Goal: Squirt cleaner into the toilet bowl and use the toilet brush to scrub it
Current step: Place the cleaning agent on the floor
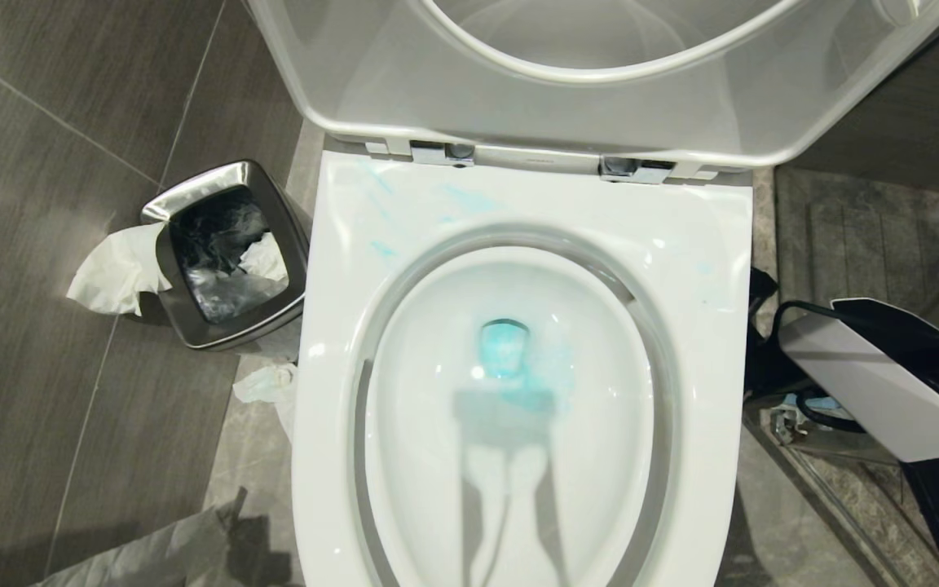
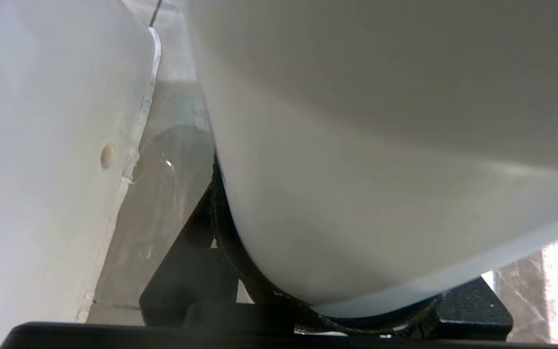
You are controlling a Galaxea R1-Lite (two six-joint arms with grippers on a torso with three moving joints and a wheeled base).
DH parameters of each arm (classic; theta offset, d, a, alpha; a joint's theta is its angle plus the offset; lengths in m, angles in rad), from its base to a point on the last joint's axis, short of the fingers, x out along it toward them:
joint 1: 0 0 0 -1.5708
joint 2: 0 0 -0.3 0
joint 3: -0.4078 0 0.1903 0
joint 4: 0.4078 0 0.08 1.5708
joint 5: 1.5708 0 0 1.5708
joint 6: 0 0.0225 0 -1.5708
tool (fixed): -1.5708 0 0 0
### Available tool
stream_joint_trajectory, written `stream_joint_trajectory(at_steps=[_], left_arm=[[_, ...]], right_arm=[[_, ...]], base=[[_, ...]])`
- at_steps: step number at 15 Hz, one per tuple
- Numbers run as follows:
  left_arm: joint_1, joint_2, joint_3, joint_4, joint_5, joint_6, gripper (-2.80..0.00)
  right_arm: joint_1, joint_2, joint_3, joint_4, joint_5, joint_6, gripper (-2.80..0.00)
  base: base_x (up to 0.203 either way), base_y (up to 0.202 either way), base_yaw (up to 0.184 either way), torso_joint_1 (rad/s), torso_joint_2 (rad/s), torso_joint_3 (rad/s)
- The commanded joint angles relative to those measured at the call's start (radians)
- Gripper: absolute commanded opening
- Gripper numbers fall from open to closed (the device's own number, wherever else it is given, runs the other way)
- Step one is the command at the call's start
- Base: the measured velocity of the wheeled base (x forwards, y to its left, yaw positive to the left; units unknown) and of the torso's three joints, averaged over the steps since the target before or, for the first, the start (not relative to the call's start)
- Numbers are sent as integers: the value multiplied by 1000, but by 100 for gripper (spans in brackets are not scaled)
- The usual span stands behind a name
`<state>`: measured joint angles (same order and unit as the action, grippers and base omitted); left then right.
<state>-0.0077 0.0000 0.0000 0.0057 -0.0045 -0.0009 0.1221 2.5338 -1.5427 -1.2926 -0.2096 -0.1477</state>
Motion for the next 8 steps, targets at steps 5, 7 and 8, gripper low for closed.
stream_joint_trajectory(at_steps=[5, 7, 8], left_arm=[[0, 2, 0, 0, 0, -1, -280], [0, 2, 0, 0, 0, -1, -280], [0, 2, 0, 0, 0, -1, -280]], right_arm=[[1, -43, 40, -10, 2, -1, -280], [1, -44, 42, -11, 2, 0, -280], [1, -44, 44, -11, 2, 0, -280]], base=[[0, 0, 0, 0, 0, 0], [0, 0, 0, 0, 0, 0], [0, 0, 0, 0, 0, 0]])
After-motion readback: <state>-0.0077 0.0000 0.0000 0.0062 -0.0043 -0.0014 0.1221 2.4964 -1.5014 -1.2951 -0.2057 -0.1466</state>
